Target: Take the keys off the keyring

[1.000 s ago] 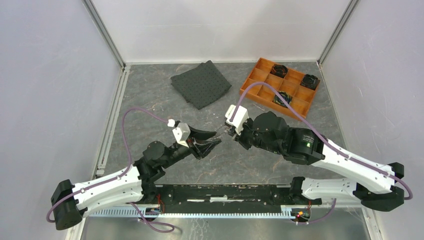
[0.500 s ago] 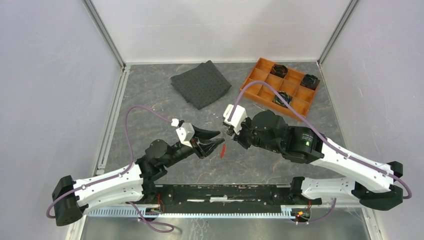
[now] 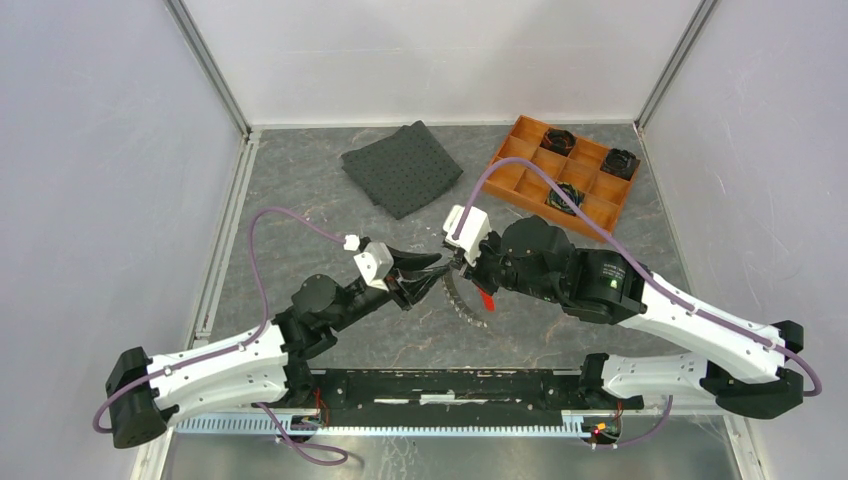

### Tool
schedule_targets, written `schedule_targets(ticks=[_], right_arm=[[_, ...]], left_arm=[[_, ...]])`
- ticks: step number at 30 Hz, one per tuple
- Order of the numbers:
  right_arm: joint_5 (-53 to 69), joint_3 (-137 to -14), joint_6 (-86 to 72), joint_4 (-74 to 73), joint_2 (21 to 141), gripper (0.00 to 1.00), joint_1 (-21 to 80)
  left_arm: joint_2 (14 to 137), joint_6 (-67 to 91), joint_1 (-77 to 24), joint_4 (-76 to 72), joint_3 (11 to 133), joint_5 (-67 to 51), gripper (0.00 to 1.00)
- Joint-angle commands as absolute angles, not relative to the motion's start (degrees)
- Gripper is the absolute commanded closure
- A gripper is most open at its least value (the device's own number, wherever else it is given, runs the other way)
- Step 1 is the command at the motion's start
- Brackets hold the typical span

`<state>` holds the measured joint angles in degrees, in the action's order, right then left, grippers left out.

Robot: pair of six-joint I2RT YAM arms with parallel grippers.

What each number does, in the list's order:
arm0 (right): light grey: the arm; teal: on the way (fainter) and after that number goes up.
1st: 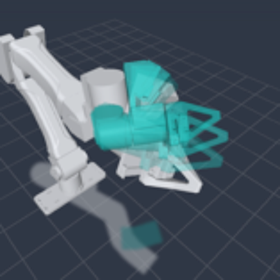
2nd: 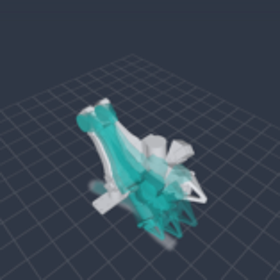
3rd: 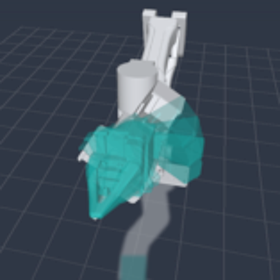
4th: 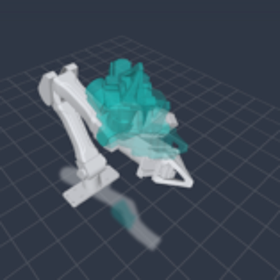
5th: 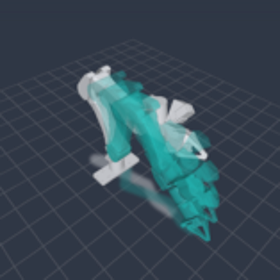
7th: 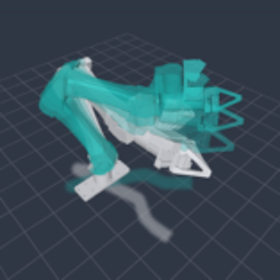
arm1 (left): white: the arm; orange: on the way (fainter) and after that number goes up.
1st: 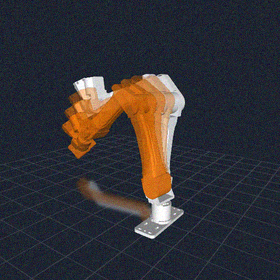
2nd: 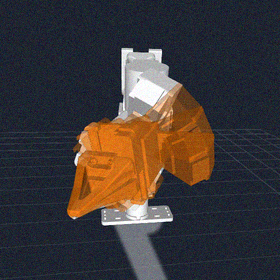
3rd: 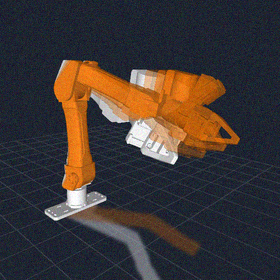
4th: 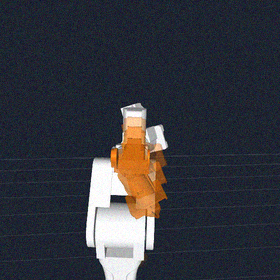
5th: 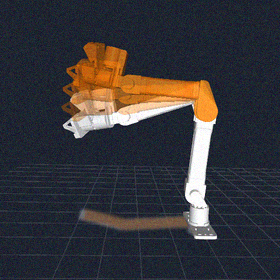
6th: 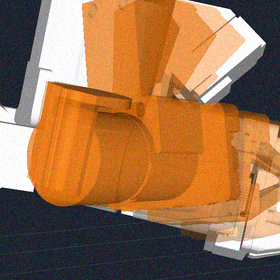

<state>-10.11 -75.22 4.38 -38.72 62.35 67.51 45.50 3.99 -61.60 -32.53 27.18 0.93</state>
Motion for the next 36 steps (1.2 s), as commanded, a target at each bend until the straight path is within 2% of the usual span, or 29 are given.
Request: schedule_targets(ticks=[1,17,22,26,28,36], right_arm=[[-9.6,-78.3,4.7,-37.6,62.3,0.99,67.8],[-8.7,-78.5,4.3,-37.5,62.7,0.99,67.9],[-8.7,-78.3,4.3,-37.6,62.5,0.99,67.9],[-9.3,-77.8,4.1,-37.5,62.2,0.99,67.9],[-10.0,-77.7,4.0,-37.6,61.9,0.99,67.9],[-14.5,-77.1,3.4,-38.9,60.7,0.99,67.9]], left_arm=[[45.7,1.0,-62.4,-33.8,29.0,0.4,0.63],[47.6,-1.6,-63.4,-34.6,30.0,1.7,0.66],[47.7,-2.1,-63.7,-34.9,30.1,2.7,0.74],[47.6,-2.0,-63.9,-35.2,30.0,2.8,0.87],[47.6,-1.7,-64.1,-35.2,29.8,3.4,0.97],[46.9,-1.0,-64.8,-35.2,28.7,4.6,0.98]])
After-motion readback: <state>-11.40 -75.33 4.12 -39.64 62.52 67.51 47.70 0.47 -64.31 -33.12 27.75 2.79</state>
